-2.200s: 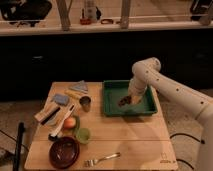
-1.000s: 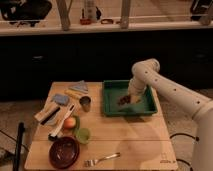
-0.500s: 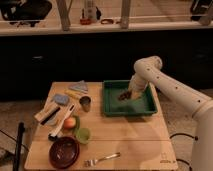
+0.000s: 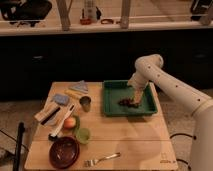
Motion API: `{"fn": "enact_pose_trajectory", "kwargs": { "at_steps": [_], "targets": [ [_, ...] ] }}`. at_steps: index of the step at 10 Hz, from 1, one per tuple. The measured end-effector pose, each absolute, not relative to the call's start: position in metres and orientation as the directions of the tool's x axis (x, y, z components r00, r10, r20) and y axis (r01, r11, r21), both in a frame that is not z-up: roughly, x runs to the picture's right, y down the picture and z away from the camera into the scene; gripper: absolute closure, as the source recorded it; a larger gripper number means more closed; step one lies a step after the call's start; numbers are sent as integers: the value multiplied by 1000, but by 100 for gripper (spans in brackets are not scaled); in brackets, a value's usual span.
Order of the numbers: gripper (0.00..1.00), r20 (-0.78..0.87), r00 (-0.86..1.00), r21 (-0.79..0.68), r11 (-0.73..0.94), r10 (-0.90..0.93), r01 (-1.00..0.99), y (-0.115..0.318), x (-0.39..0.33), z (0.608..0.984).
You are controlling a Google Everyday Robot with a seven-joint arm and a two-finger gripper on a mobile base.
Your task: Place grapes in tray
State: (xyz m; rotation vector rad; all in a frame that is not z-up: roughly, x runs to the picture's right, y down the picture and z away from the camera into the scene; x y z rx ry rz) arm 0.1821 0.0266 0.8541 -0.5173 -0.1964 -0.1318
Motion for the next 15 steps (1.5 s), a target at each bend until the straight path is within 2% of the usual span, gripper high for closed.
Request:
{"fn": "enact_pose_trajectory", "kwargs": {
  "at_steps": [4,15],
  "targets": [
    [20,233,970,-452,875,-74,176,23,191,843],
    [20,245,967,-455,872,-72,180,25,204,840]
  ]
}}
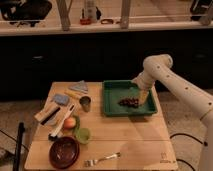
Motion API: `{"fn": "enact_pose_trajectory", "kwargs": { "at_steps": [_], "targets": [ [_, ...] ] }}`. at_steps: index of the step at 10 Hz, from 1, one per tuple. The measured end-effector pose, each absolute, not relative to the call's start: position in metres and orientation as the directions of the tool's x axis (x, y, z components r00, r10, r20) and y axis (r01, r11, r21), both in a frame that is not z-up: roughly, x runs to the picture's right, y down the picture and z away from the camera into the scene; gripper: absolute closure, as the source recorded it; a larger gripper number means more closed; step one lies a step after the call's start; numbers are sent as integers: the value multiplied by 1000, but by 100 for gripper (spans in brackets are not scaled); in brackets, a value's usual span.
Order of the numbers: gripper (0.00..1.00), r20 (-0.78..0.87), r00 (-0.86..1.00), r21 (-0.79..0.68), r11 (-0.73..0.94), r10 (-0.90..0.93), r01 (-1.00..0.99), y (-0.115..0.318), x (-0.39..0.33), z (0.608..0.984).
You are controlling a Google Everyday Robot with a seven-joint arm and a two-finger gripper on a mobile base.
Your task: Place grapes in tray
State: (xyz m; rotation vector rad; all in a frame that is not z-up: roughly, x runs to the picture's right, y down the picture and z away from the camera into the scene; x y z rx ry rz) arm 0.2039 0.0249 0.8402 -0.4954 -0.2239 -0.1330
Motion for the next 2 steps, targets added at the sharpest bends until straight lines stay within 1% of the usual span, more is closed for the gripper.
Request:
{"fn": "enact_pose_trajectory", "kwargs": {
  "at_steps": [2],
  "targets": [
    [20,245,967,-455,872,-72,180,25,204,840]
  ]
}}
